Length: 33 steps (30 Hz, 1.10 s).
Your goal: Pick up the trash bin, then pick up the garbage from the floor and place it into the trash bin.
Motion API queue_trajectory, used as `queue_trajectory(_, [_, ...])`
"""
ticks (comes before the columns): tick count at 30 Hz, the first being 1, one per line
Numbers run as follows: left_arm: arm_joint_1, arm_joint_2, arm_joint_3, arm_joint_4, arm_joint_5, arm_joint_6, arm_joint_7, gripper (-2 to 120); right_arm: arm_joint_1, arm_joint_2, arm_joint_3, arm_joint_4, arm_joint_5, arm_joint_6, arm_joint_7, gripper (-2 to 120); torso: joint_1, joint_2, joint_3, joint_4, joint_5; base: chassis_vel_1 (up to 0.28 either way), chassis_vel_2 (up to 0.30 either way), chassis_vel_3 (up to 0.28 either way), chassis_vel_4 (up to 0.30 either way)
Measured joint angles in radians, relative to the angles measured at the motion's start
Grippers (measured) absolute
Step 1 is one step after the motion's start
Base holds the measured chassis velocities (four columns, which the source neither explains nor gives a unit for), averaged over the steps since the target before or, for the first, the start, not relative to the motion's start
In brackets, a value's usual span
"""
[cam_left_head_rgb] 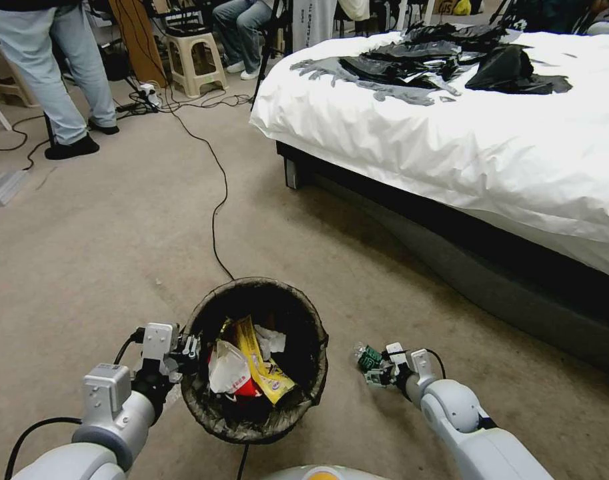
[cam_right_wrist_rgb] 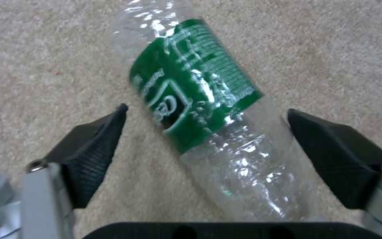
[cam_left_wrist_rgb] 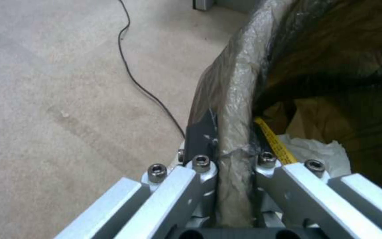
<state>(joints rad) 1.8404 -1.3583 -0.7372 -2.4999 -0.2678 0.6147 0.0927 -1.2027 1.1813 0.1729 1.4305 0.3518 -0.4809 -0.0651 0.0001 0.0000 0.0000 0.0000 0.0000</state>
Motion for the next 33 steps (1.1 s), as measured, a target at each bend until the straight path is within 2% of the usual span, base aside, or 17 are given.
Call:
queue_trajectory(1, [0.000,0.000,0.000,0.000,0.000,0.000,0.000,1,0.000,0.000,0.000,0.000,0.000,0.000,0.000,87,0.000,0.000,0.000,0.0000,0.0000,0.000,0.000,0.000,0.000])
queue_trajectory(4, [0.003,0.001,0.000,0.000,0.001,0.000,0.000,1,0.008,0.003,0.000,-0.019,0.000,0.011,0.000,70,0.000,0.000,0.000,0.0000,0.0000,0.000,0.000,0.000,0.000])
queue_trajectory(8, [0.003,0.002,0.000,0.000,0.001,0.000,0.001,1,0.012,0.003,0.000,-0.026,0.000,0.017,-0.002,62,0.000,0.000,0.000,0.0000,0.0000,0.000,0.000,0.000,0.000])
queue_trajectory(11, [0.004,0.003,0.000,0.000,0.002,0.000,0.001,1,0.019,0.003,0.003,-0.035,0.002,0.024,-0.005,45,0.000,0.000,0.000,0.0000,-0.0001,0.000,0.000,0.000,0.000])
queue_trajectory(12, [0.004,0.003,0.000,0.000,0.002,0.000,0.001,1,0.019,0.003,0.003,-0.035,0.002,0.024,-0.005,45,0.000,0.000,0.000,0.0000,-0.0001,0.000,0.000,0.000,0.000])
queue_trajectory(15, [0.005,0.004,0.000,0.000,0.003,0.000,0.001,1,0.023,0.007,0.004,-0.044,0.002,0.036,-0.005,34,0.000,0.000,0.000,0.0000,0.0000,0.000,0.000,0.000,0.000])
queue_trajectory(20, [0.005,0.004,0.000,0.000,0.004,0.000,0.001,1,0.025,0.009,0.007,-0.048,-0.001,0.048,-0.004,26,0.000,0.000,0.000,0.0000,0.0001,0.000,0.000,0.000,0.000])
queue_trajectory(22, [0.004,0.004,0.000,0.000,0.004,0.000,0.001,1,0.010,0.005,0.032,-0.004,-0.020,0.063,0.001,20,0.000,0.000,0.000,0.0000,0.0004,0.000,0.000,0.000,0.000])
queue_trajectory(27, [0.004,0.003,0.000,0.000,0.005,0.001,0.001,1,-0.018,-0.019,0.071,0.098,-0.019,0.065,0.003,15,0.000,0.000,0.000,-0.0001,-0.0002,0.000,0.000,0.000,0.000])
queue_trajectory(29, [0.003,0.004,0.000,0.000,0.007,0.001,0.001,1,-0.034,-0.045,0.108,0.206,-0.025,0.074,0.002,15,0.000,0.000,0.000,-0.0001,0.0002,0.000,0.000,0.000,0.000])
queue_trajectory(30, [0.002,0.005,0.000,0.000,0.007,0.001,0.000,1,-0.048,-0.071,0.148,0.332,-0.031,0.076,0.002,15,0.000,0.000,0.000,0.0000,-0.0003,0.000,0.000,0.000,0.000])
queue_trajectory(31, [0.002,0.007,0.000,0.000,0.007,0.002,0.000,1,-0.053,-0.081,0.162,0.386,-0.020,0.070,0.002,15,0.000,0.000,0.000,0.0000,0.0001,0.000,0.000,0.000,0.000])
queue_trajectory(32, [0.002,0.007,0.000,0.000,0.007,0.002,0.000,1,-0.053,-0.081,0.162,0.386,-0.020,0.070,0.002,15,0.000,0.000,0.000,0.0000,0.0001,0.000,0.000,0.000,0.000])
queue_trajectory(33, [0.002,0.008,-0.001,0.000,0.007,0.002,-0.001,1,-0.060,-0.096,0.182,0.474,0.014,0.053,0.002,15,0.000,0.000,0.000,0.0000,-0.0003,0.000,0.000,0.000,0.000])
